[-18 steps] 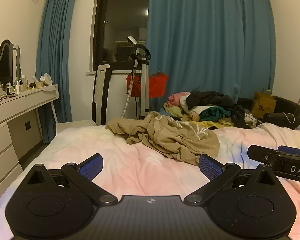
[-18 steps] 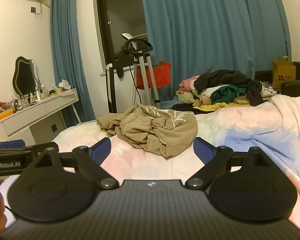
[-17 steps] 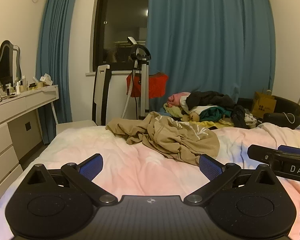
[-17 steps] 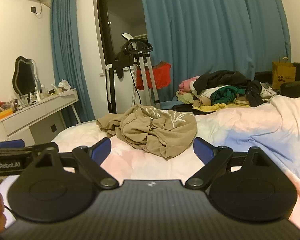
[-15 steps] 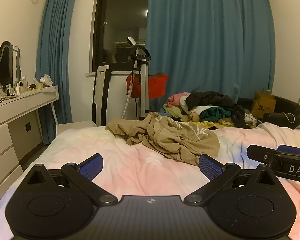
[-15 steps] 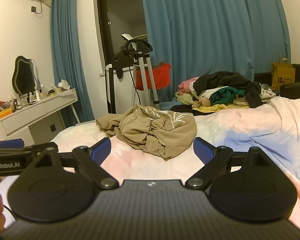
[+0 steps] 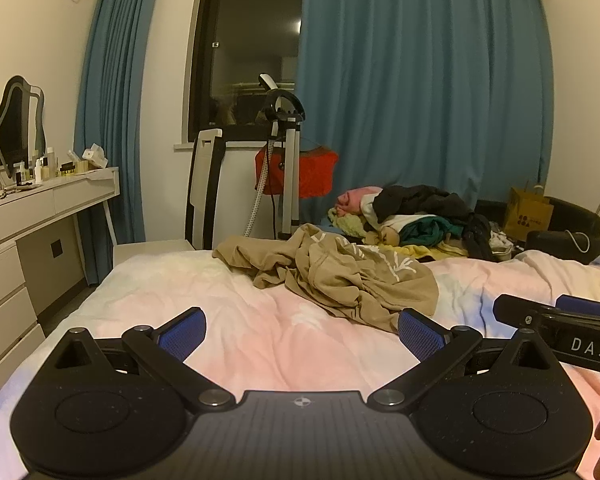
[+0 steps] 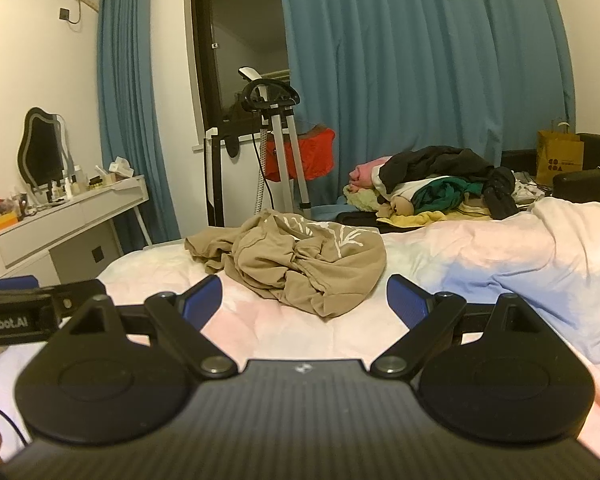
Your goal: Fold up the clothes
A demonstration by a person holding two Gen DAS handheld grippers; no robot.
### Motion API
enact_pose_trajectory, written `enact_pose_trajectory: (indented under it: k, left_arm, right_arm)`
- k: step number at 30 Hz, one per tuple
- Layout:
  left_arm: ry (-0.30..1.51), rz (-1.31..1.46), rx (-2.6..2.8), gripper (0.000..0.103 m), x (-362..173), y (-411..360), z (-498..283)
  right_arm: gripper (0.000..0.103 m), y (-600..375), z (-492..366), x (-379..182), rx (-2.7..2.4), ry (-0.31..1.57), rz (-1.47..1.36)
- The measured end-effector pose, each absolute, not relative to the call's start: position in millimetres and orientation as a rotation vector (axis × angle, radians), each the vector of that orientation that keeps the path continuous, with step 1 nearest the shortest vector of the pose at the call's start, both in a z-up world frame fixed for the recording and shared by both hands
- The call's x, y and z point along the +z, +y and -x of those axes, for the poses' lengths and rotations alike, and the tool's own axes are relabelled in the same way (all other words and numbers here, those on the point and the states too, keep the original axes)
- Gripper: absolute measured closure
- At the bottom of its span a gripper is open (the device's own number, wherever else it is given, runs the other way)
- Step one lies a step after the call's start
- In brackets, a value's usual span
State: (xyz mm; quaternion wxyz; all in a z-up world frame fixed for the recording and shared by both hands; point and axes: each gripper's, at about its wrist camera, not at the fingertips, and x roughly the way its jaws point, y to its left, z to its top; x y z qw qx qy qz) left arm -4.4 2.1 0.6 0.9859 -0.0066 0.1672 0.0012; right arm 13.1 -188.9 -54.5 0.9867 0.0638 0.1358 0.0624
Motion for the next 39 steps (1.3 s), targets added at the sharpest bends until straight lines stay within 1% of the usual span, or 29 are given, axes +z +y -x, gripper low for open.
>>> enact_pose_trajectory:
  k: [13, 19, 24, 30, 33, 36, 39]
  left_arm:
    - [0.375, -0.016, 0.018, 0.0, -20, -6, -8]
    - [0.345, 0.042, 0.034, 0.0, -18, -2, -4]
    - [0.321, 0.019, 0.041, 0.0, -15, -10, 5]
    - [0.296, -0.033, 0.036, 0.0, -12, -28, 17]
    - [0.321, -0.037, 0.017, 0.0, -10, -39, 14]
    - [0.354, -0.044, 0.023, 0.0, -8, -51, 2]
    - [0.381, -0.049, 0.069, 0.0, -6, -58, -33]
  right_arm:
    - [0.012, -196, -15, -51, 0.091, 0.254, -0.147]
    - [0.012, -200, -11, -41, 0.071, 0.23, -0.155]
    - [0.012, -200, -3, -32, 0.079, 0.198, -0.128]
    - [0.012, -211, 8, -21, 0.122, 0.155, -0.201]
    - [0.012, -218, 12, -18, 0.098, 0.141, -0.21]
    - [0.012, -225, 16, -20, 0.078, 0.141, -0.205]
    - [0.012, -235, 15, -27, 0.038, 0.143, -0.206]
